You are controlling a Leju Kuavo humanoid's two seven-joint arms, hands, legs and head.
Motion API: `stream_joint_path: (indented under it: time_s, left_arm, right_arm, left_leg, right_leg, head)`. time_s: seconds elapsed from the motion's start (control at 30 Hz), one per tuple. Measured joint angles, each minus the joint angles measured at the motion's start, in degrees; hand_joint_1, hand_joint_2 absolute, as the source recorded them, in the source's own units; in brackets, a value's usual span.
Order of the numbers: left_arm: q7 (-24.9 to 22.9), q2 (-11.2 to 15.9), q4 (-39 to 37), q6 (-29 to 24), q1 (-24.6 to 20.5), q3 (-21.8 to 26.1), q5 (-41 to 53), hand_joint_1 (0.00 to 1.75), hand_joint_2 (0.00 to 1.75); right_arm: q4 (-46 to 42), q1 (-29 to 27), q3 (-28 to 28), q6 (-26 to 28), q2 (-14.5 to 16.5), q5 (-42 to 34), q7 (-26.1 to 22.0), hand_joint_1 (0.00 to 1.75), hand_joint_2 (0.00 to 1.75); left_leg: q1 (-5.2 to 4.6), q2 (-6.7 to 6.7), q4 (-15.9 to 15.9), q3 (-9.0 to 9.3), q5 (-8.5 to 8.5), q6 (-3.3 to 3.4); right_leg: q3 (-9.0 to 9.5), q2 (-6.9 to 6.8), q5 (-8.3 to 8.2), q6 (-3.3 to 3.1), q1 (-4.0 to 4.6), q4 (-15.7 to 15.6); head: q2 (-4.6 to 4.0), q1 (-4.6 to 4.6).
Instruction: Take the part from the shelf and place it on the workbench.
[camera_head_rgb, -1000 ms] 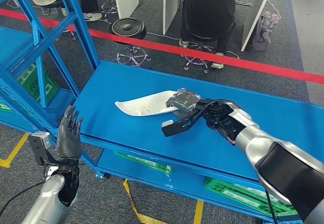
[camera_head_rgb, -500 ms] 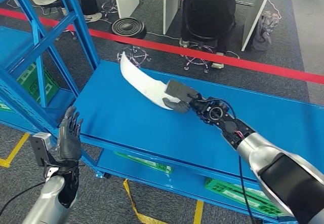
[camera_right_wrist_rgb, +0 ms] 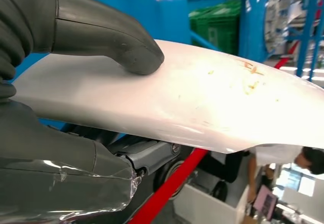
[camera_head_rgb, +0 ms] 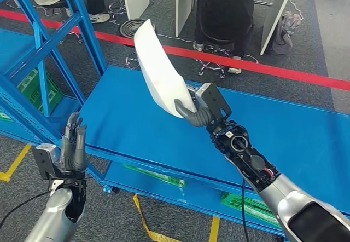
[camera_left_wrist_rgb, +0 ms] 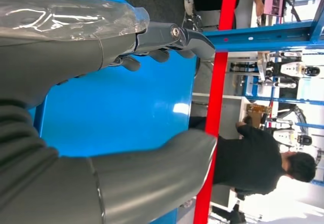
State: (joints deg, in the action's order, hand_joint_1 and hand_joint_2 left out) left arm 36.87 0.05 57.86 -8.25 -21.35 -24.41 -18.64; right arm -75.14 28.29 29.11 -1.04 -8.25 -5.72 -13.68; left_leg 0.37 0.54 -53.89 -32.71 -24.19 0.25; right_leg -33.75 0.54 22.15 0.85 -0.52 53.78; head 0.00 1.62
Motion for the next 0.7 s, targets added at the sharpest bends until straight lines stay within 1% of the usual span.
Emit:
stream_joint_path:
  time_s: [0.1, 0.2, 0.3, 0.4, 0.47, 0.53, 0.7]
  left_arm:
    - [0.1, -0.22, -0.11, -0.4, -0.06, 0.0, 0.03, 0.0, 1.75]
    - [-0.11, -0.27, -0.09, -1.22, 0.06, 0.0, 0.01, 0.0, 1.75]
    - [-0.59, -0.37, 0.12, -1.92, 0.36, 0.0, 0.19, 0.0, 1.75]
    - [-1.09, -0.52, 0.57, -2.23, 0.69, 0.0, 0.61, 0.0, 1.75]
    - [-1.23, -0.61, 0.91, -2.2, 0.85, 0.0, 0.83, 0.0, 1.75]
    - [-1.25, -0.68, 1.24, -2.1, 1.01, 0.0, 0.93, 0.0, 1.75]
    - [-1.17, -0.73, 1.7, -1.65, 1.3, 0.0, 1.21, 0.0, 1.75]
  right_arm:
    - [-3.96, -1.5, -0.17, 1.58, 0.33, 2.27, -0.69, 1.75, 1.75]
    - [-7.89, -2.93, 0.1, 4.88, 0.86, 5.8, -1.45, 1.75, 1.75]
    - [-11.36, -4.47, 0.68, 10.07, 1.44, 10.75, -2.03, 1.75, 1.75]
    - [-14.41, -5.64, 1.43, 16.94, 1.77, 19.16, -3.34, 1.75, 1.75]
    - [-16.02, -6.15, 1.96, 20.6, 1.8, 24.35, -3.85, 1.75, 1.75]
    - [-17.09, -6.65, 2.45, 22.24, 1.8, 26.44, -3.91, 1.75, 1.75]
    - [-18.15, -7.31, 3.33, 22.63, 1.8, 25.32, -3.73, 1.75, 1.75]
  left_leg:
    - [0.0, -0.01, 0.01, 0.0, 0.0, 0.0]
    - [0.01, -0.01, 0.02, 0.0, -0.01, -0.02]
    - [0.01, -0.01, 0.03, 0.0, -0.03, -0.03]
    - [0.01, -0.01, 0.03, 0.0, -0.04, -0.03]
    - [0.01, -0.01, 0.03, 0.0, -0.05, -0.02]
    - [0.01, -0.02, 0.03, 0.01, -0.06, -0.02]
    - [0.01, -0.01, 0.03, 0.0, -0.06, -0.02]
  right_leg:
    - [-0.01, 0.01, 0.02, 0.01, 0.0, 0.0]
    - [0.0, 0.0, 0.04, 0.0, 0.01, 0.02]
    - [-0.01, 0.0, 0.06, -0.01, 0.01, 0.03]
    - [-0.02, 0.0, 0.09, -0.02, 0.01, 0.03]
    - [-0.01, 0.0, 0.1, -0.03, 0.01, 0.03]
    - [-0.01, 0.0, 0.1, -0.03, 0.0, 0.03]
    - [0.0, -0.01, 0.1, -0.03, 0.0, 0.03]
  head:
    - [0.0, -0.07]
    - [0.0, -0.06]
    - [0.0, -0.09]
    - [0.0, -0.09]
    - [0.0, -0.06]
    - [0.0, -0.06]
    - [0.0, -0.05]
